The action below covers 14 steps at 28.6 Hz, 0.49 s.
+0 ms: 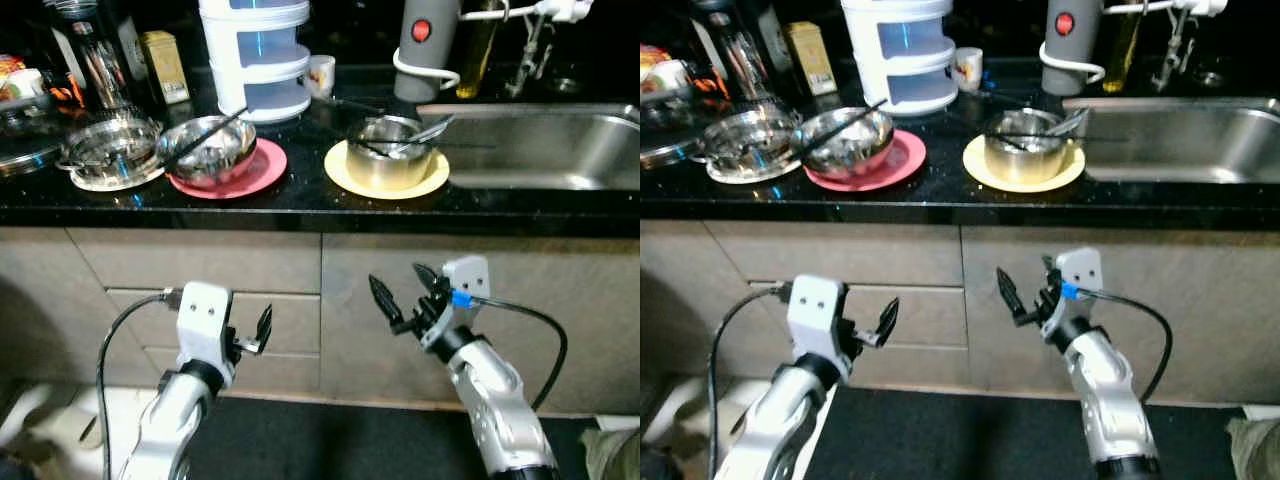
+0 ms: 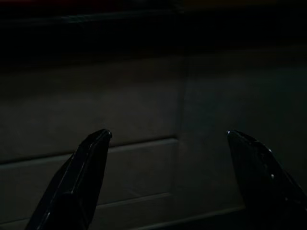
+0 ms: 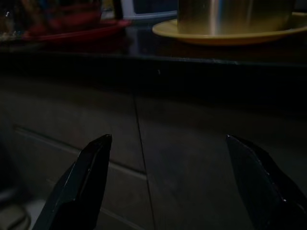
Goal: Kitchen organization
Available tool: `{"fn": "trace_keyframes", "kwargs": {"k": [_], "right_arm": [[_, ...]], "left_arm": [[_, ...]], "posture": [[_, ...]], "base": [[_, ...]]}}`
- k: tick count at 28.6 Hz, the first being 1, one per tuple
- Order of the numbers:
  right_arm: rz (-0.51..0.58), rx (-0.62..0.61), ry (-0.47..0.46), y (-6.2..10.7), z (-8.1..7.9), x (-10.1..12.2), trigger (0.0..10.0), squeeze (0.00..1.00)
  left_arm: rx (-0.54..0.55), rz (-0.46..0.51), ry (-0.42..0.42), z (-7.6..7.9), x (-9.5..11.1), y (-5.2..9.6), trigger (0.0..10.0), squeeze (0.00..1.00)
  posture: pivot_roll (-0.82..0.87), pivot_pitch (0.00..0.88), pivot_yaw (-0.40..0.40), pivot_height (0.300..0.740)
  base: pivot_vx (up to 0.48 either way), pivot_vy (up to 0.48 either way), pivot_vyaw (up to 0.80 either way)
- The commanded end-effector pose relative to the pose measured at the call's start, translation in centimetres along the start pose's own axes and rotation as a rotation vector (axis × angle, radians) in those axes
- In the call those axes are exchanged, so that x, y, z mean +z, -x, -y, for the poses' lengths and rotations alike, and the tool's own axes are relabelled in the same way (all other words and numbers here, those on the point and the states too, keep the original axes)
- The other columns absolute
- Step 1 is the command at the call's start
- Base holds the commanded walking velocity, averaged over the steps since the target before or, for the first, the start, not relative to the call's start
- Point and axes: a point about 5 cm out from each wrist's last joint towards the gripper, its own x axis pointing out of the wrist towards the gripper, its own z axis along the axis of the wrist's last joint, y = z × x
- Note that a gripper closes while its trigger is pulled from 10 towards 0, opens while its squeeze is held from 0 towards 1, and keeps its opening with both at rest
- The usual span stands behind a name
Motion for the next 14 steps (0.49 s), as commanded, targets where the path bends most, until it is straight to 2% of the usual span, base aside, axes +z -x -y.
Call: {"fn": "trace_keyframes", "kwargs": {"k": [1,14], "right_arm": [[-0.008,-0.007,-0.013,0.18,0.1,-0.38,10.0,0.0],[0.002,0.001,-0.015,-0.27,0.06,-0.17,10.0,0.0]], "left_arm": [[-0.017,-0.005,0.004,0.09,-0.23,-0.01,10.0,0.0],[-0.065,0.003,-0.01,0.48,-0.11,-0.38,10.0,0.0]], "posture": [[0.01,0.025,-0.03,0.74],[0.01,0.032,-0.03,0.74]], "base": [[0.0,0.0,0.0],[0.0,0.0,0.0]]}}
